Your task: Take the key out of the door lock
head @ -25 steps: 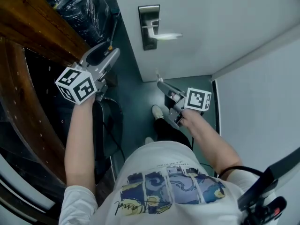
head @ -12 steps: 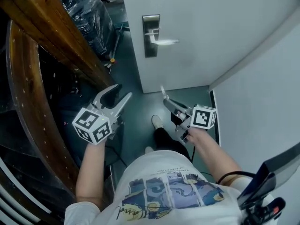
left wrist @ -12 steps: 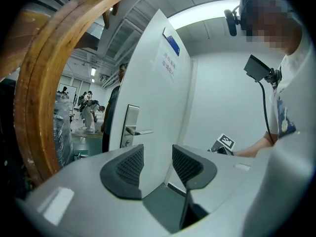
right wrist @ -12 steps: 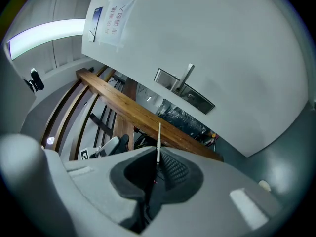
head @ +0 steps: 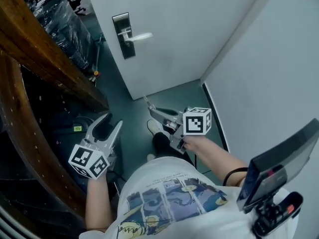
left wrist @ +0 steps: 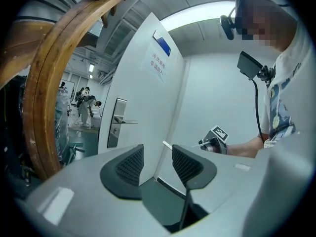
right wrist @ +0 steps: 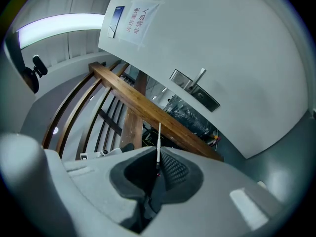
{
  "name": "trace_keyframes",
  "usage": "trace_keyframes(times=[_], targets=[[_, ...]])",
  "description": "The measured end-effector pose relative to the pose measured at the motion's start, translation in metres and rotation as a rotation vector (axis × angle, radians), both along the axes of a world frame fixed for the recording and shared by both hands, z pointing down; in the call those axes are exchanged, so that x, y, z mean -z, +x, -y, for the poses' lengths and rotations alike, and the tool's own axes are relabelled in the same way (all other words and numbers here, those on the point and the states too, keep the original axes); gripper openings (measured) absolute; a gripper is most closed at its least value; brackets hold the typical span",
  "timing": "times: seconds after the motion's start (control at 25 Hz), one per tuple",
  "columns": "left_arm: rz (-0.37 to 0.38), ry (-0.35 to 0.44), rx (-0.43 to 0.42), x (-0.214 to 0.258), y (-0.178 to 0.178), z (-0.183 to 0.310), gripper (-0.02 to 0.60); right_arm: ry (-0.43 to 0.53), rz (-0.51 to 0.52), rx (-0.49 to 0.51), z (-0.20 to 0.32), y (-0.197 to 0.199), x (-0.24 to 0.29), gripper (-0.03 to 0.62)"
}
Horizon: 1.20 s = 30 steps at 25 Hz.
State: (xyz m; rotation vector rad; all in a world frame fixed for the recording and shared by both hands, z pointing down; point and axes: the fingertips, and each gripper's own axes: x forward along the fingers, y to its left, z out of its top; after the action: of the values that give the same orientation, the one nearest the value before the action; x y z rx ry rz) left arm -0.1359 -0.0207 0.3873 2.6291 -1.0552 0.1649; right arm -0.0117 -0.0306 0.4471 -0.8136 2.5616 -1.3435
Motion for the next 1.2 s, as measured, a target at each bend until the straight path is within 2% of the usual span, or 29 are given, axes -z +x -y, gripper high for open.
trace_keyframes(times=[0.16, 0.4, 1.08, 1.2], targets=[[-0.016, -0.029, -0.001, -0.008, 0.002, -0.022, 0.189, 0.001, 0.002, 0.006, -0.021, 0.001, 0.003, 0.026], [-0.015, -0.032, -0.009, -0.012, 0.005, -0.041, 0.189, 0.010, -0.009, 0.010, -0.040, 0.004, 0.004, 0.026], [-0.025, -0.042, 0.002, -0.016, 0.013, -0.061, 0.189, 0.026, -0.017, 0.039, -0.057, 0.008, 0.011, 0.026], [-0.029, -0.066, -0.016, -0.023, 0.018, -0.072, 0.189, 0.005, -0.015, 0.025, -0.071, 0.012, 0.007, 0.026]])
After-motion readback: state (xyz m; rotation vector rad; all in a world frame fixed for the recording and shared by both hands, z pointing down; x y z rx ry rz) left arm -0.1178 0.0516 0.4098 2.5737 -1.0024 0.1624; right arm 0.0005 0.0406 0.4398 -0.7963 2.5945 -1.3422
